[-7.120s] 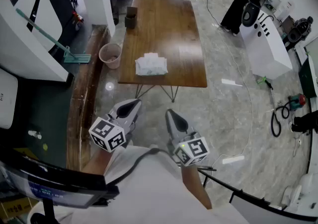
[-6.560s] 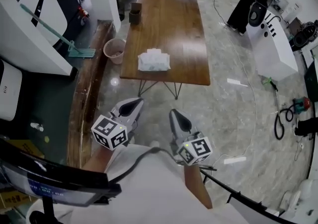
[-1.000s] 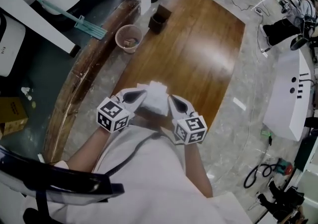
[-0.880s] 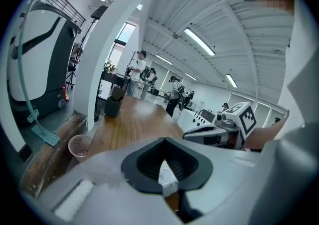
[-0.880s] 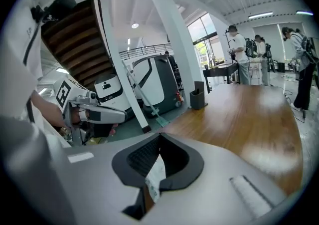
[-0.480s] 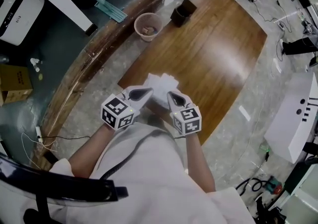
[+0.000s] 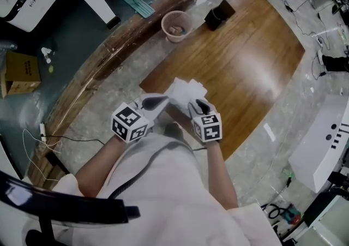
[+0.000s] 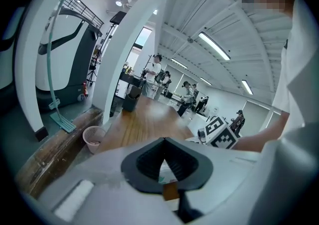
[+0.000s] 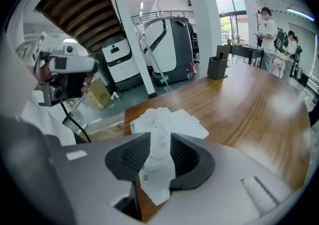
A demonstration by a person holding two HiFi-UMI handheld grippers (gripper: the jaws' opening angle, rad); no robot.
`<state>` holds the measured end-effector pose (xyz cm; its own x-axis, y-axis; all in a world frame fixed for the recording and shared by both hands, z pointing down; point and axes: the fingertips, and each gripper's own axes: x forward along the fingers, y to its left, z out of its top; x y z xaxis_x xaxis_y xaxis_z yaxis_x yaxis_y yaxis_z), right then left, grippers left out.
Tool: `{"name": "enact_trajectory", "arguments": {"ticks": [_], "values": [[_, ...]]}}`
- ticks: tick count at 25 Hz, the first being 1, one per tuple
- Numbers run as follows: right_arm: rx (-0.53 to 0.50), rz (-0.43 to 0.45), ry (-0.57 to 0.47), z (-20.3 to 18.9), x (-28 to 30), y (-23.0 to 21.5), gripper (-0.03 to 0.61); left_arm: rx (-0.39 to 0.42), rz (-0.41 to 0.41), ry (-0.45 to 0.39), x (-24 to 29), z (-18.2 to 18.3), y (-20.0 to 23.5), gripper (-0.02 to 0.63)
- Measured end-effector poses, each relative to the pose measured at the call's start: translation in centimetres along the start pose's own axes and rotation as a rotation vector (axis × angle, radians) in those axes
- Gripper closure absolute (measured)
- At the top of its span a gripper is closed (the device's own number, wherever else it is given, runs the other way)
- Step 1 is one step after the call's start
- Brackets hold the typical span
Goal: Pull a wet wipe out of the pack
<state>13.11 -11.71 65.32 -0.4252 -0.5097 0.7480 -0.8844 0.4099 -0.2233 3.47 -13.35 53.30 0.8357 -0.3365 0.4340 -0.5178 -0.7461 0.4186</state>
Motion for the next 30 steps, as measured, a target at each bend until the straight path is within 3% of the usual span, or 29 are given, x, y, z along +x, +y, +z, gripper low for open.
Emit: {"name": "enact_trajectory", "arguments": {"ticks": [9, 19, 30], "values": [[-0.004, -0.041, 0.055, -0.2, 1.3, -0.4, 0.474, -0.005, 0.026, -0.009, -1.6, -0.5, 0.9, 0.607], [-0.140, -0.132, 0.135, -0.1, 2.0, -0.1, 0.532, -0.011, 0.028, -0.018, -2.7, -0.6, 1.7, 0.607], [-0.066, -0.158, 0.066, 0.2, 1.4, 0.2, 0.565, 0.092, -0.062, 0.033, -0.6, -0.6, -0.4, 0.607]]}}
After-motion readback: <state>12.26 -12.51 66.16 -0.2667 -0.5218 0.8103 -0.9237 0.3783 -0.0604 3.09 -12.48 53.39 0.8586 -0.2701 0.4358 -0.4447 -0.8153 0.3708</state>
